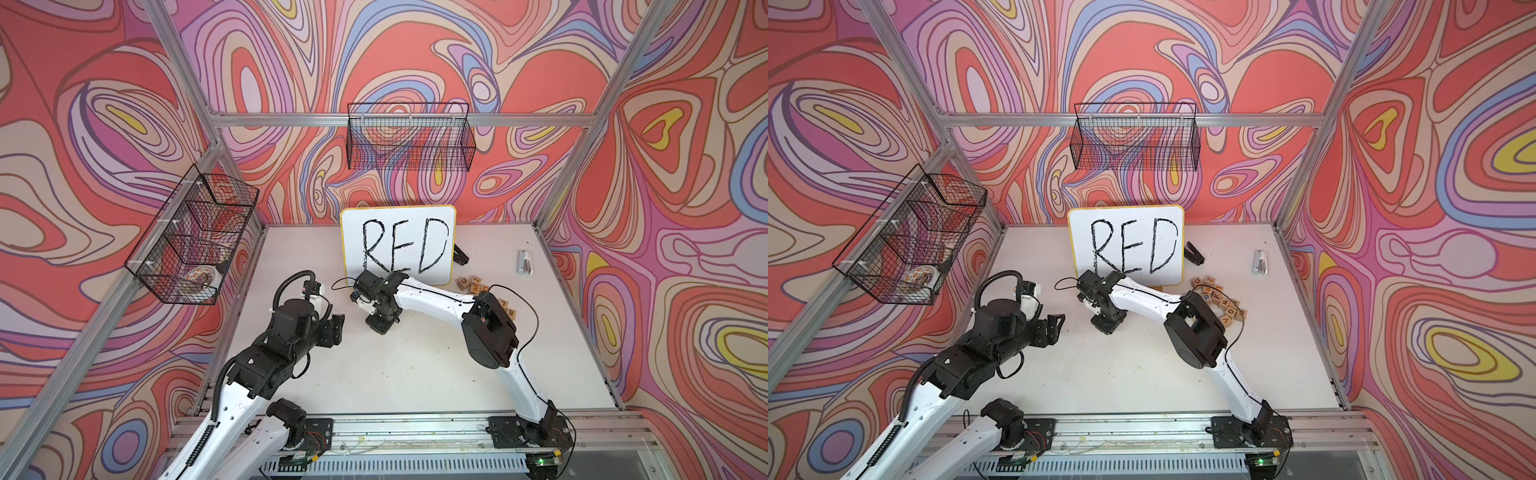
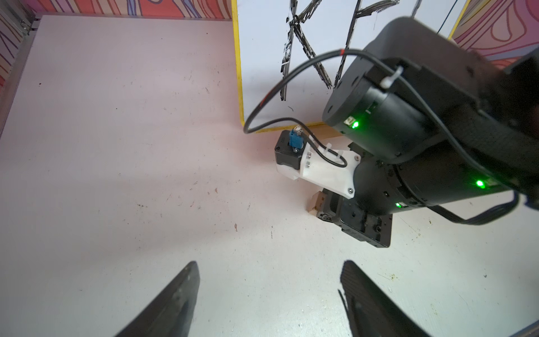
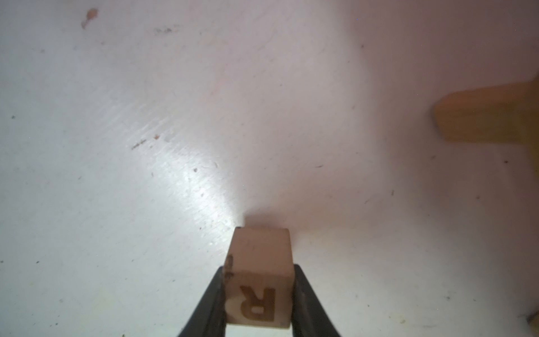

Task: Assemble the uppercase word "red" with letter blocks
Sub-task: Place the letter block at the center of the board.

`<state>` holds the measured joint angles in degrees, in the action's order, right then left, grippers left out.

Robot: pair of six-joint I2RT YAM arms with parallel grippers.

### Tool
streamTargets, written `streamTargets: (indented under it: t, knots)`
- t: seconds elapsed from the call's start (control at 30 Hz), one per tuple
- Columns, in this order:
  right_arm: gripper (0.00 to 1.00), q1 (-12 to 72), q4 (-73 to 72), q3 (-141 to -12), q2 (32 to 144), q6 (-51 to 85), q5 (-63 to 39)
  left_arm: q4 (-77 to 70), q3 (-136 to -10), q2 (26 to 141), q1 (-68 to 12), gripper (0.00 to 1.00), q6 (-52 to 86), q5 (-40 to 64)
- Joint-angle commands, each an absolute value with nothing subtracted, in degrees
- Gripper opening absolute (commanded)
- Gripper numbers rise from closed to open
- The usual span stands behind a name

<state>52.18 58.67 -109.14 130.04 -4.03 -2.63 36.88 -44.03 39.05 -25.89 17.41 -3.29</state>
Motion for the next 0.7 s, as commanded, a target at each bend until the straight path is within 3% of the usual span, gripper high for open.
streamTargets:
  t: [0.0, 0.23, 0.67]
  knots:
    - [0.13, 52.5, 57.8, -108.4, 130.2, -4.9, -4.2, 37.7, -43.5, 38.7, -26.0, 0.79, 17.8, -4.0]
    - [0.16, 52.4, 58.0, -108.8, 130.8, -6.8, -5.2, 37.7, -43.5, 38.8, -26.0, 0.79, 17.8, -4.0]
    - [0.33, 53.0, 57.9, -108.0, 130.1, -7.7, -5.8, 37.6, -43.6, 39.0, -26.0, 0.79, 17.7, -3.9]
